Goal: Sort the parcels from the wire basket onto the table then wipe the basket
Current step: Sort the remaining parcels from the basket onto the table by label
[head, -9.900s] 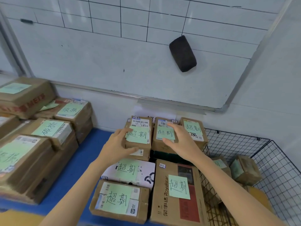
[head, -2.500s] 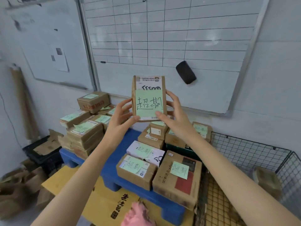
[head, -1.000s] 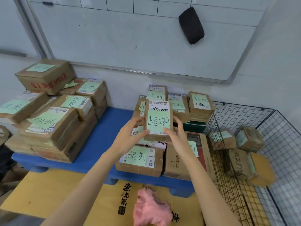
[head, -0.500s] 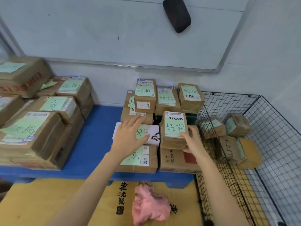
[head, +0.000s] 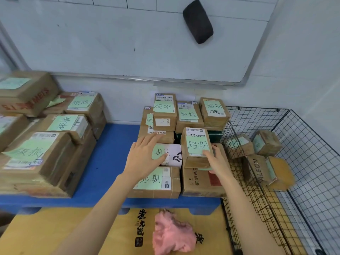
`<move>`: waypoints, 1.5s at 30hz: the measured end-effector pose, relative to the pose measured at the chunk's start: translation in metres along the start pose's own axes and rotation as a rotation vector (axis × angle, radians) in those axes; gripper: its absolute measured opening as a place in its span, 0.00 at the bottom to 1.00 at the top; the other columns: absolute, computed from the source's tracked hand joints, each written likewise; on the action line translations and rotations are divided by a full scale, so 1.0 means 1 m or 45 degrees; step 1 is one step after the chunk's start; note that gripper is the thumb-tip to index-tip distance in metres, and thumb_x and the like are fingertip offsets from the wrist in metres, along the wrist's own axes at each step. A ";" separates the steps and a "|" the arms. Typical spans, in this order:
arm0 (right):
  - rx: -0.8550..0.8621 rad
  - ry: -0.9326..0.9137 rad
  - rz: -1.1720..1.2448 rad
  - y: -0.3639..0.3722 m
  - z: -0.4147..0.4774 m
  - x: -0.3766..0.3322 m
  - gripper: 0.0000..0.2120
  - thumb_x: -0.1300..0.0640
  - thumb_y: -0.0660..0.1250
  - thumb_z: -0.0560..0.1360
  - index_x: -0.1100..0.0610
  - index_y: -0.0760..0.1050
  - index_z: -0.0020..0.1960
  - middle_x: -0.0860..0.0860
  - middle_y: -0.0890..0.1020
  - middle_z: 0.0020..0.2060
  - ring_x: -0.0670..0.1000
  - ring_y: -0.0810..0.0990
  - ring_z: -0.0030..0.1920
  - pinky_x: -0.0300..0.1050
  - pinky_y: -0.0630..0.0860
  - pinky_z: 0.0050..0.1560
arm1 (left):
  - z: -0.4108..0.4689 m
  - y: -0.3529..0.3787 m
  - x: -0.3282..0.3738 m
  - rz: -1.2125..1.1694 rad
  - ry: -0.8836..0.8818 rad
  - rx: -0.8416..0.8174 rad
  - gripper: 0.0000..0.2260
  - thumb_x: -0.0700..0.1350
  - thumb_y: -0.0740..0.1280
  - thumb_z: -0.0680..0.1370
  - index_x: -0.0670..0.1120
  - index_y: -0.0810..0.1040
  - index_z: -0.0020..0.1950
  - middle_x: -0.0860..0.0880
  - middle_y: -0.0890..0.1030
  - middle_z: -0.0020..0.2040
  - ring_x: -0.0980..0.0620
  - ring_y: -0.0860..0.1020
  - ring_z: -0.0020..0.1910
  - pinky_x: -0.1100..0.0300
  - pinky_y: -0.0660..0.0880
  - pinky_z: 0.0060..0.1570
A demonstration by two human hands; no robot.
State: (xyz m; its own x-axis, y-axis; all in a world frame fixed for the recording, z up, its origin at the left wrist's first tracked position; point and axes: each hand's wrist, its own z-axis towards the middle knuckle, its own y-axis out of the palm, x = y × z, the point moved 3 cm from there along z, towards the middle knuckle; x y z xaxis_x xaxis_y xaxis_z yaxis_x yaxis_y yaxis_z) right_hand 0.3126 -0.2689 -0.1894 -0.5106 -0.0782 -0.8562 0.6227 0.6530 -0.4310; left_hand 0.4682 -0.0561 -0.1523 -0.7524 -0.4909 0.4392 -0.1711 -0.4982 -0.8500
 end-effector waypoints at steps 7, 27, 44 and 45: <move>0.068 -0.035 -0.027 0.003 -0.011 -0.001 0.27 0.44 0.62 0.80 0.46 0.59 0.76 0.49 0.75 0.65 0.52 0.76 0.59 0.60 0.76 0.62 | -0.001 -0.007 0.003 0.003 0.021 0.001 0.28 0.60 0.64 0.77 0.56 0.65 0.76 0.56 0.66 0.76 0.52 0.63 0.73 0.52 0.61 0.69; 0.458 -0.573 -0.959 -0.114 -0.072 -0.065 0.31 0.38 0.58 0.80 0.47 0.55 0.79 0.51 0.59 0.78 0.54 0.56 0.78 0.59 0.61 0.74 | 0.034 -0.016 0.107 0.084 0.250 0.028 0.35 0.68 0.51 0.73 0.54 0.65 0.77 0.51 0.67 0.76 0.46 0.63 0.75 0.46 0.61 0.71; 0.456 -0.604 -1.002 -0.336 -0.095 0.035 0.32 0.39 0.58 0.80 0.48 0.53 0.80 0.51 0.57 0.79 0.53 0.54 0.78 0.56 0.61 0.74 | 0.019 0.067 0.327 0.241 0.255 0.099 0.39 0.70 0.46 0.72 0.52 0.64 0.77 0.50 0.67 0.76 0.46 0.65 0.74 0.47 0.64 0.69; 0.448 -0.614 -1.005 -0.347 -0.094 0.040 0.32 0.39 0.58 0.80 0.48 0.53 0.80 0.51 0.57 0.79 0.53 0.54 0.78 0.56 0.61 0.73 | 0.017 0.072 0.338 0.244 0.247 0.108 0.38 0.70 0.46 0.72 0.52 0.65 0.76 0.50 0.67 0.76 0.46 0.65 0.73 0.47 0.65 0.68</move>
State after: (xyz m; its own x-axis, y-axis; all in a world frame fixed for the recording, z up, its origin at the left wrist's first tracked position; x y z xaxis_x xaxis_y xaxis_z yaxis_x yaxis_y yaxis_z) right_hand 0.0201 -0.4275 -0.0472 -0.6075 -0.7444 -0.2771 0.3878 0.0265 -0.9214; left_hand 0.2129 -0.2700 -0.0603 -0.8748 -0.4403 0.2024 0.0335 -0.4717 -0.8811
